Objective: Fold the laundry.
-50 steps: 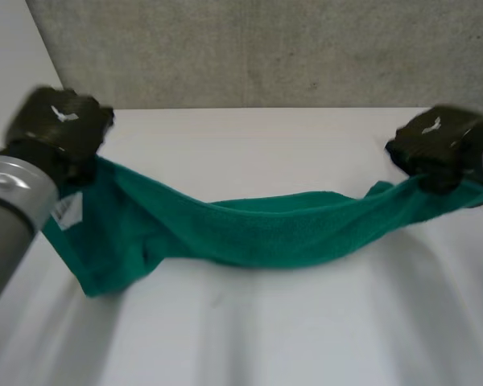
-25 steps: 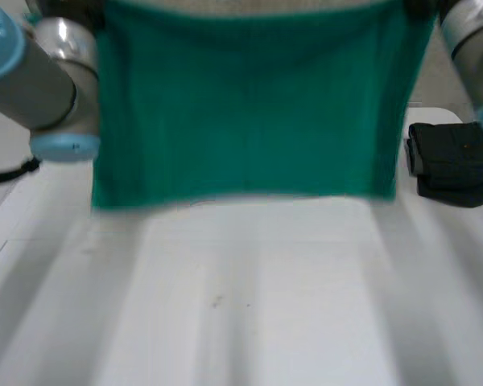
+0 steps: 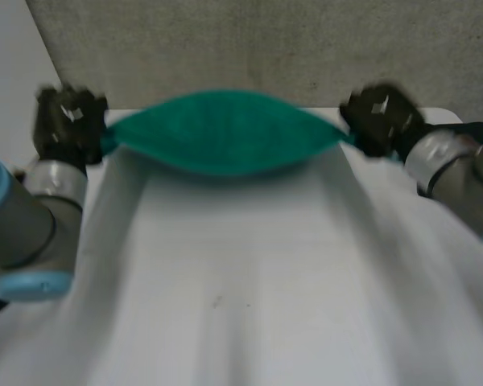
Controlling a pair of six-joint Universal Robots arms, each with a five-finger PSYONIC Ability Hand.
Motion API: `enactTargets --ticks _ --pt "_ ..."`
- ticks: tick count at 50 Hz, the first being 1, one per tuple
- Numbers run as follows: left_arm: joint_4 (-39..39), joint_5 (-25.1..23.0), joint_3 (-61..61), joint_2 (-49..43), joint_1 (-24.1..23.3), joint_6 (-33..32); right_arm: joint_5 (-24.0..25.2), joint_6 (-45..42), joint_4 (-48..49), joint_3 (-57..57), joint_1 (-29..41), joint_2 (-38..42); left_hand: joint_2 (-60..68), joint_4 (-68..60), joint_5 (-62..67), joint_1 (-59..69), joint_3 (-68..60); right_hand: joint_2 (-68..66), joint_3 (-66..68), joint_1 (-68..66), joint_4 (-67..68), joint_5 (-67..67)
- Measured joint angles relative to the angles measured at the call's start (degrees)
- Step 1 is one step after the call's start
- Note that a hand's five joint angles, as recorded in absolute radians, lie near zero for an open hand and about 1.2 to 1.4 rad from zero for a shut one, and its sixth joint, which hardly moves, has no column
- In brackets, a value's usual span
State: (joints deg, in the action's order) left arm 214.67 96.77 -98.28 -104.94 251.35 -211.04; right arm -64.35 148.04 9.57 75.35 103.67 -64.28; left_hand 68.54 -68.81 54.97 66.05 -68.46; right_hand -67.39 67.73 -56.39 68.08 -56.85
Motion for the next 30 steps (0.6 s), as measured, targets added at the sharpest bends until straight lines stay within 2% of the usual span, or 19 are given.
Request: enactTargets --ticks 7,11,13,21,27,28,30 --pt "-0.9 -1.8 -5.0 -7.6 -1.6 -1.0 -1.0 -9.1 -1.8 9.9 0.8 6.1 0.0 0.0 0.0 0.0 0.0 0.0 0.0 0.0 0.0 0.0" --pt "-1.9 -1.9 -5.4 -8.8 -2.1 -1.9 -2.2 -10.5 -3.9 10.9 0.7 7.5 0.0 0.0 0.0 0.0 0.0 0.0 0.0 0.0 0.0 0.0" --pt "-5.0 -1.7 -5.8 -8.5 -2.5 -4.1 -3.7 -11.1 -7.6 11.5 0.5 8.0 0.0 0.0 0.0 0.0 0.0 0.0 0.0 0.0 0.0 0.0" --pt "-14.2 -0.5 -8.4 -2.8 -2.7 -7.1 -4.9 -11.3 -14.7 14.3 -0.1 2.4 0.0 0.0 0.0 0.0 0.0 0.0 0.0 0.0 0.0 -0.1" --pt "-23.1 1.1 -12.3 3.8 -2.9 -8.4 -4.2 -13.9 -24.7 16.2 -1.7 -3.6 0.0 0.0 0.0 0.0 0.0 0.0 0.0 0.0 0.0 -0.1" --pt "-28.5 1.6 -14.4 7.0 -2.9 -9.8 -4.1 -17.2 -31.0 17.1 -3.0 -5.5 0.0 0.0 0.0 0.0 0.0 0.0 0.0 0.0 0.0 -0.1" --pt "-32.5 1.7 -15.9 9.2 -2.9 -11.1 -4.1 -19.3 -34.2 17.6 -3.6 -6.3 0.0 0.0 0.0 0.0 0.0 0.0 0.0 0.0 0.0 -0.2"
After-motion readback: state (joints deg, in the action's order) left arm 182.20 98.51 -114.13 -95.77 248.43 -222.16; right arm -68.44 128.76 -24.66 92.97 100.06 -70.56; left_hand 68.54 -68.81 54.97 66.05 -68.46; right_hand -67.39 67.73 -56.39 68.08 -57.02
